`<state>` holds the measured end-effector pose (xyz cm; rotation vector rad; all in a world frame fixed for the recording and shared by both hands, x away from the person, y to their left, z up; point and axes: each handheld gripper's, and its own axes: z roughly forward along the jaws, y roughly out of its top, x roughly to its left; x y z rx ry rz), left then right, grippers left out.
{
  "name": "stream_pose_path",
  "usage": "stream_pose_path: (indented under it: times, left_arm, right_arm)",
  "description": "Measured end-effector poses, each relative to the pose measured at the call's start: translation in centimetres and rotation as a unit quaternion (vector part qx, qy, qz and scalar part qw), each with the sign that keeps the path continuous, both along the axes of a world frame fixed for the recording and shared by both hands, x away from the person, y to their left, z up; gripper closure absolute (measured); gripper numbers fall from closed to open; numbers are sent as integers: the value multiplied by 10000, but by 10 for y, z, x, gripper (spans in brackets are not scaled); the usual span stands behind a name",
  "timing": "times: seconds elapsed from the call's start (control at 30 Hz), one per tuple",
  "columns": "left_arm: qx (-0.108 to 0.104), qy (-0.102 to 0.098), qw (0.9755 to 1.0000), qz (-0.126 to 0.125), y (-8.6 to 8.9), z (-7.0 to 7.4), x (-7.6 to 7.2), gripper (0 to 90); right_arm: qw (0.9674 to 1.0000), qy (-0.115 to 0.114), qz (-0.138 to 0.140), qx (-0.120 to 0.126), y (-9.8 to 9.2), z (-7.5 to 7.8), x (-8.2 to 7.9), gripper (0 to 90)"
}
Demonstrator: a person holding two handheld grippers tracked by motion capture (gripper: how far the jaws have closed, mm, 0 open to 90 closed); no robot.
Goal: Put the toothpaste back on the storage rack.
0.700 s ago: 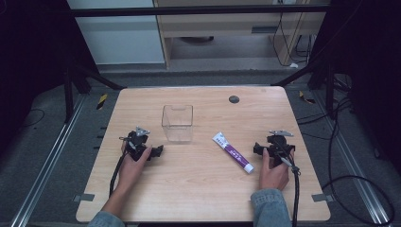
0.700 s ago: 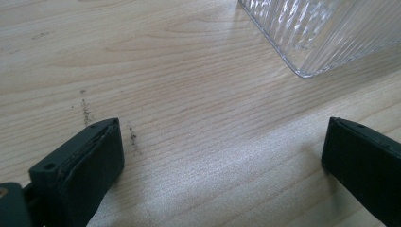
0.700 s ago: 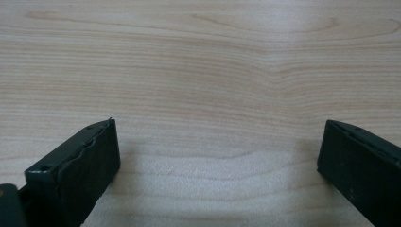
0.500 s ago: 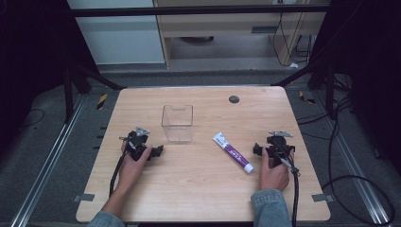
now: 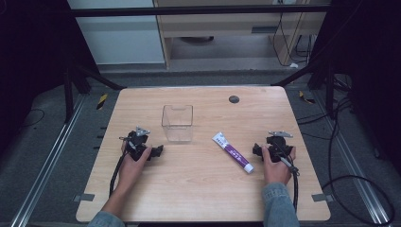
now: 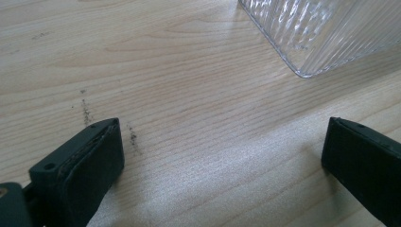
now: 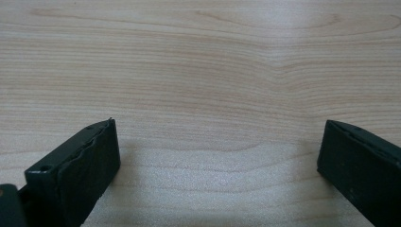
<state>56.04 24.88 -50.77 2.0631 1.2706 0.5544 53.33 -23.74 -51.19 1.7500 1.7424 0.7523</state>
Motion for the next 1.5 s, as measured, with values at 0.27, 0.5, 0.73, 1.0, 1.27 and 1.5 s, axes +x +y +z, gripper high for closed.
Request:
stream_pose_path:
  times: [0.27,0.5,0.73,1.0,1.27,1.5]
  left_arm:
    - [-1,2,10000,2,0,0,0,0]
    - [-1,1,10000,4,0,0,0,0]
    - [-5,1,10000,13,0,0,0,0]
    - [-6,0,10000,15,0,0,0,0]
    - [-8,2,10000,16,0,0,-1,0]
    - [-20,-1,10000,21,0,0,-1,0]
  right_arm:
    - [9972,250,703,-65,-5,10,-7,110]
    - [9900,133,1346,-408,3,38,-32,123]
    - [9784,300,2002,-413,26,56,-41,179]
    - [9635,467,2583,-524,58,73,-27,237]
    - [9522,456,2944,-676,89,92,-9,270]
    - [9435,800,3155,-628,104,91,13,371]
